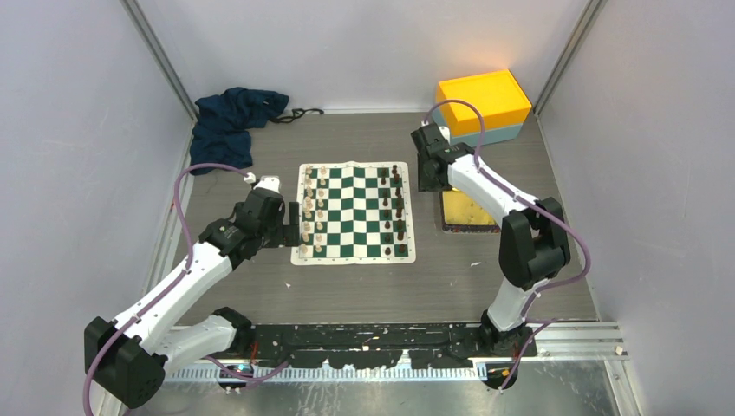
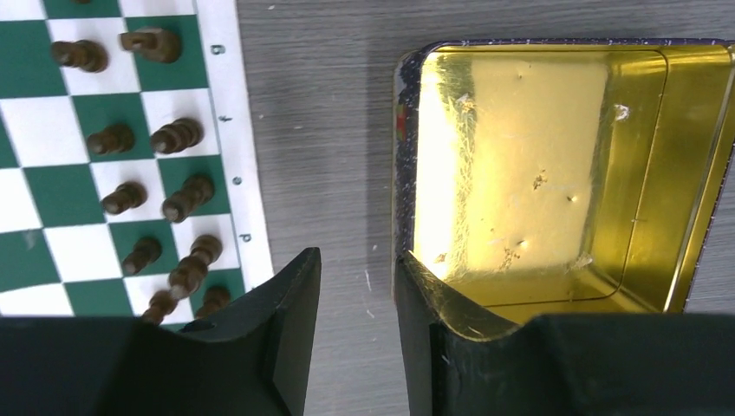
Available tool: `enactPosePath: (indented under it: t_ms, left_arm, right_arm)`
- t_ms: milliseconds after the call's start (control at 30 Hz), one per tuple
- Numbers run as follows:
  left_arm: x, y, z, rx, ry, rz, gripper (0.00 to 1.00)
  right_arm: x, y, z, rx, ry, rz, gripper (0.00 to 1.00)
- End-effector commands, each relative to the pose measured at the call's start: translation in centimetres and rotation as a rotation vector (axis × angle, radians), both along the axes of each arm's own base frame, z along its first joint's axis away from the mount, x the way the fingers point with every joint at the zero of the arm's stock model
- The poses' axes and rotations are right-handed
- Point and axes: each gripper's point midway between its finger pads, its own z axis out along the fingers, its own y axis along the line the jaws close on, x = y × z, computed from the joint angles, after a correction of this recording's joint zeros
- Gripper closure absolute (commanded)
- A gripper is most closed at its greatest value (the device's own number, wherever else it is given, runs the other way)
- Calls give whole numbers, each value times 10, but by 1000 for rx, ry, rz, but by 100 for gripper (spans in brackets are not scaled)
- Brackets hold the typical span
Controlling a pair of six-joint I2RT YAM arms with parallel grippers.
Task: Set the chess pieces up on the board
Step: Pick up the storage box at the center of the board.
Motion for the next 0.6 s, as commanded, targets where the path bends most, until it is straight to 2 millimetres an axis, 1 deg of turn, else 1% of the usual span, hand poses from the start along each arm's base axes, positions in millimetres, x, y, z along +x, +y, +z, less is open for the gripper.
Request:
enactPosePath:
  t_ms: [0, 200, 367, 567]
  left_arm:
    - [10, 0, 21, -21, -67, 15, 2]
    - [10, 0, 19, -14, -61, 16, 2]
    - [10, 0, 18, -10, -56, 18, 2]
    - [10, 1, 17, -4, -51, 22, 2]
  right_arm:
    - [17, -9, -5, 8, -34, -24, 57]
    - [22, -17, -17, 16, -23, -47, 57]
    - [23, -19, -26, 13, -4, -49, 57]
    - [23, -26, -40, 29, 22, -71, 57]
